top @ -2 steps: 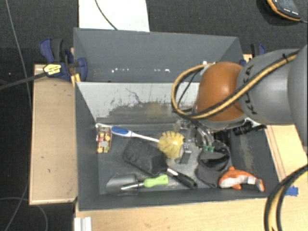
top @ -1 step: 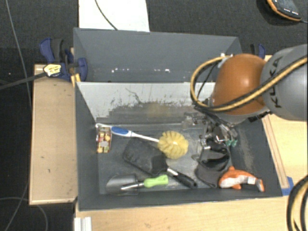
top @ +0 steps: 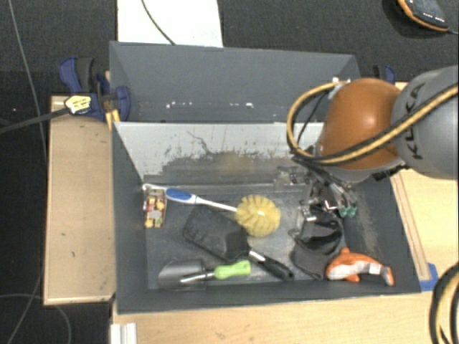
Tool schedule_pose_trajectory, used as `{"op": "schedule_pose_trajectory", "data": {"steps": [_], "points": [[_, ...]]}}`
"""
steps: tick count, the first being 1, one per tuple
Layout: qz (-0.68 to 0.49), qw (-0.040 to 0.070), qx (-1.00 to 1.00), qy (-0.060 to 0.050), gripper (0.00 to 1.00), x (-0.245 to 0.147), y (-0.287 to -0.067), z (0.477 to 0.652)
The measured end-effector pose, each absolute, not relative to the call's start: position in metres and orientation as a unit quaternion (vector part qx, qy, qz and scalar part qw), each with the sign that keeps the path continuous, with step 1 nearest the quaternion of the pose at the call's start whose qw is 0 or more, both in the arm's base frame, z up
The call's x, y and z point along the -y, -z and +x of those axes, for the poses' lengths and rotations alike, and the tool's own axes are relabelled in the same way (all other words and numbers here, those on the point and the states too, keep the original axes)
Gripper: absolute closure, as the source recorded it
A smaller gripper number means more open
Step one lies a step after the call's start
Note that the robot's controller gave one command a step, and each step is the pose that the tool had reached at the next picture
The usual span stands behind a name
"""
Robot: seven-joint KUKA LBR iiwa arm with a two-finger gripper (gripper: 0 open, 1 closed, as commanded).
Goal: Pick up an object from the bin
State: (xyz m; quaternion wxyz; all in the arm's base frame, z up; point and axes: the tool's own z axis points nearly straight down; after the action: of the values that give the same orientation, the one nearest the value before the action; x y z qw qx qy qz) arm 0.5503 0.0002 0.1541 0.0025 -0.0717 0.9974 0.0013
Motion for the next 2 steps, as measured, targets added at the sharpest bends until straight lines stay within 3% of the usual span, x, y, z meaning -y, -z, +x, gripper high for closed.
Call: {"op": "schedule_pose_trajectory", "data": {"steps": [1,2], "points": [[-0.042,0.004,-0.999,-0.002,0.0,-0.009,-0.116,0.568],[-0.033,0.006,-0.999,-0.001,0.0,-0.03,-0.081,0.555]]}}
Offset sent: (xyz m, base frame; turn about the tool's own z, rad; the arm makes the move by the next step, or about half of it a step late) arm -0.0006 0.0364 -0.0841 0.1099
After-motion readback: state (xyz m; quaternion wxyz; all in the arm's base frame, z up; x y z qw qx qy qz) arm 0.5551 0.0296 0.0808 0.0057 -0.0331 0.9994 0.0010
